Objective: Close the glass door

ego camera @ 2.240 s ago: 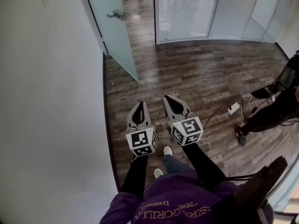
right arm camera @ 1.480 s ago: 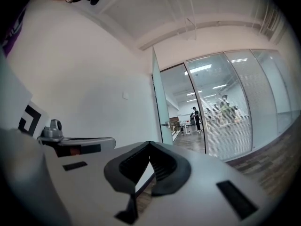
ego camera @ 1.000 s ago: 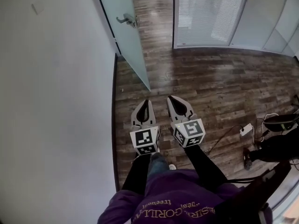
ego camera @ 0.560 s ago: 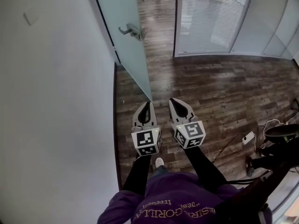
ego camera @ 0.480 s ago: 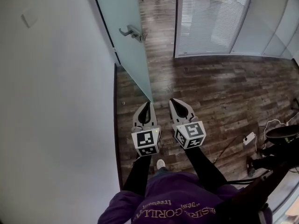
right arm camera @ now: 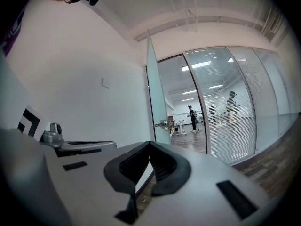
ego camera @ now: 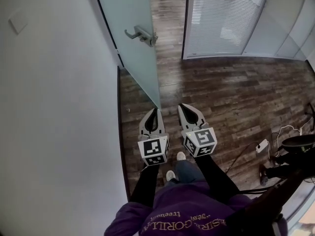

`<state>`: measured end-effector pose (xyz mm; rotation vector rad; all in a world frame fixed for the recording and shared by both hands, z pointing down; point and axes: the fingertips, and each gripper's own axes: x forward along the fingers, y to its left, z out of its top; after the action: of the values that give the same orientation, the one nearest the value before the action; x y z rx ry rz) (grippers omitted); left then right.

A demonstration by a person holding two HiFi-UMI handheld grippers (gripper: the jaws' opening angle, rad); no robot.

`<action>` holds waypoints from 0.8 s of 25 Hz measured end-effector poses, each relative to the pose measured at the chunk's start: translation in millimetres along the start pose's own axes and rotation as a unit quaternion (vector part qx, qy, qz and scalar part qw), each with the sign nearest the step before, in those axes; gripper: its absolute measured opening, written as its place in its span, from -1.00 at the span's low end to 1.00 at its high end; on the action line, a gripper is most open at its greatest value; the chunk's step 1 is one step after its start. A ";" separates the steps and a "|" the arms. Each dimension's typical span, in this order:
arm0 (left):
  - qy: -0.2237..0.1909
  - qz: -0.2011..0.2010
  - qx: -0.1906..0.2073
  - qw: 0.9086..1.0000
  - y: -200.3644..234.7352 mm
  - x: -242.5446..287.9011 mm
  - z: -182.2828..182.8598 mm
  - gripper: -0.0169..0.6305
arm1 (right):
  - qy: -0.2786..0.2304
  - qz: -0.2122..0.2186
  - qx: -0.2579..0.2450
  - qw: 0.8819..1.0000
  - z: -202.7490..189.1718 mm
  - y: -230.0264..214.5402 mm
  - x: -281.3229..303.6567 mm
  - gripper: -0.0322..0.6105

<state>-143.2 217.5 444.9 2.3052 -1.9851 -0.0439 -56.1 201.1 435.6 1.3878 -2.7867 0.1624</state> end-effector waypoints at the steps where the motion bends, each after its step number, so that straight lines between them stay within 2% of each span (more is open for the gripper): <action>1: 0.001 0.002 -0.001 1.000 3.8 5.0 -1.3 -0.95 | 0.000 0.001 0.000 1.000 -0.2 -1.7 6.7 -0.93; 20: 0.006 0.060 -0.010 0.998 69.9 178.6 10.1 -0.95 | 0.013 0.073 -0.004 0.997 17.9 -74.1 185.5 -0.93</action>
<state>-186.1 30.3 449.0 2.1661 -2.1028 -0.0408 -108.5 7.4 436.6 1.1712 -2.8644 0.1702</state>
